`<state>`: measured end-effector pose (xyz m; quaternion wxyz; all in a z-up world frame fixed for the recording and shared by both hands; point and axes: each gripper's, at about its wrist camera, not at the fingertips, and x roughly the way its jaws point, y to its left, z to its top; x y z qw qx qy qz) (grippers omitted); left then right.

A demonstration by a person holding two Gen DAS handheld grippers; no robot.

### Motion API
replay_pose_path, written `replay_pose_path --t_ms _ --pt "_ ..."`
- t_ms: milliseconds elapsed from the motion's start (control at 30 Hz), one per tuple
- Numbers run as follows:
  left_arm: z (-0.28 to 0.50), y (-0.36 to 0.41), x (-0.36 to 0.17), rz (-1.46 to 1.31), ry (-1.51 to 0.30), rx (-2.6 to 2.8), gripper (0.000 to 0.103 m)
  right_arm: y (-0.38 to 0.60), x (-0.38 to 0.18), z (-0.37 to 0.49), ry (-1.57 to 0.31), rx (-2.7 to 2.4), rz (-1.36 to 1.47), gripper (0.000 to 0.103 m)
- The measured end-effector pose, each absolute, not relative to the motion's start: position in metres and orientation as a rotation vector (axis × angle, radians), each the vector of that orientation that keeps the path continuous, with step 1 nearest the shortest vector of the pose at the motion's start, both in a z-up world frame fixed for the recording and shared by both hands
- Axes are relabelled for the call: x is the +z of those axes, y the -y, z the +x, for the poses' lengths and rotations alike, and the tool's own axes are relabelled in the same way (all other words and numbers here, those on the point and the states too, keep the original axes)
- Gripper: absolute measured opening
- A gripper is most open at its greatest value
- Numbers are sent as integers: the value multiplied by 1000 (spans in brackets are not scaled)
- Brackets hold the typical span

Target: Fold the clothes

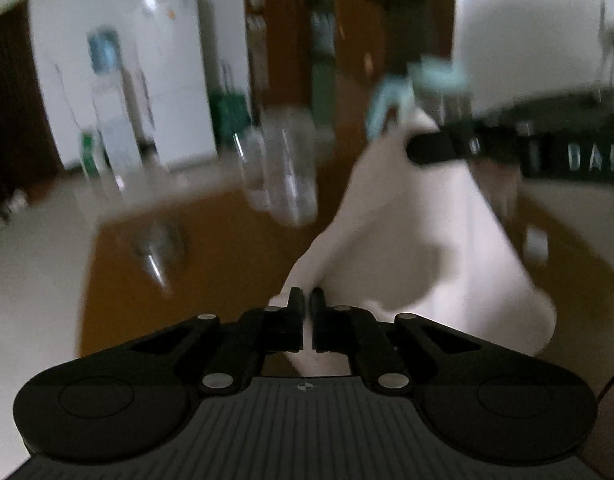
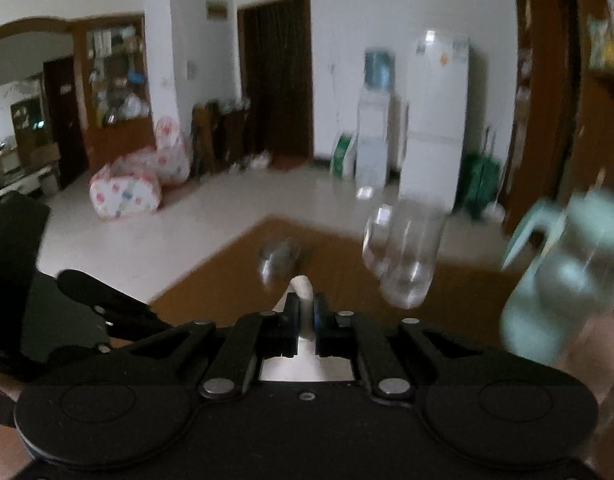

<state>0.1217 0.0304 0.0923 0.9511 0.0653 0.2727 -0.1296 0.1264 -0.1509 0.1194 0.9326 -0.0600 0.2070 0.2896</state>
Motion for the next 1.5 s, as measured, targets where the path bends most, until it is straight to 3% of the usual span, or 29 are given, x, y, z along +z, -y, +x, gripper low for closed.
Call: replay_pose_path --t_ms 200,333,567,933,1000,1067,1133,1333,1500 --pt "93 -23 183 123 -289 -240 4 167 189 110 -173 566 -109 8" --pt "60 -17 193 126 -241 -251 4 178 194 89 -118 593 -117 8" --pt "0 -2 129 171 -399 -302 4 185 156 46 -233 736 -178 8" --pt "-75 -20 5 77 -824 -288 5 156 28 -7 -797 1017 -352 9" --pt "-87 -29 -4 67 -851 -282 15 153 20 -15 -827 1035 -384 18" --pt "-97 -37 -9 44 -870 -271 32 150 20 -18 -847 1041 -385 21" --pt "-109 -49 -11 15 -887 -245 33 151 23 -14 -848 1034 -379 30" --pt "-111 -75 9 -46 -846 -174 44 156 26 6 -778 932 -346 45" --pt "-90 -73 18 -48 -824 -166 44 165 14 29 -774 801 -288 46"
